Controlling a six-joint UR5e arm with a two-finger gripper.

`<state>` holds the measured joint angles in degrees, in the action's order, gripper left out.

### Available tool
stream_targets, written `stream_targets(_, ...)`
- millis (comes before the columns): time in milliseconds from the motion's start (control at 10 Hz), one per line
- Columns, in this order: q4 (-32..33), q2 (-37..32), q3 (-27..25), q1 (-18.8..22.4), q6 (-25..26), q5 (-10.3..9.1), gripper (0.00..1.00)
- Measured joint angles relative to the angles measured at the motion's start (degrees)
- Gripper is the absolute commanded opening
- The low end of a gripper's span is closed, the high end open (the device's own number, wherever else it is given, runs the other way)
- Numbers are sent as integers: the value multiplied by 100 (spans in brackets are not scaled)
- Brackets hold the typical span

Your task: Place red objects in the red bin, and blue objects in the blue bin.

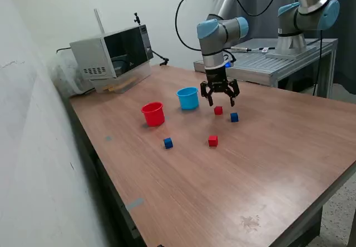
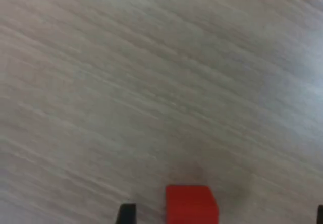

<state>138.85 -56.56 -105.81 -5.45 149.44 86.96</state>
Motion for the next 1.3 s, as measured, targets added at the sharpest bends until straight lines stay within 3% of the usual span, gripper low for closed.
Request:
stream_targets(500, 71, 244, 257, -25, 47, 216, 100)
stream_targets(600, 69, 277, 272, -30, 49, 234, 0)
stream_targets(1100, 19, 303, 280, -56, 45, 279, 0)
stream_targets(1300, -22, 130, 283, -59, 47, 389, 0)
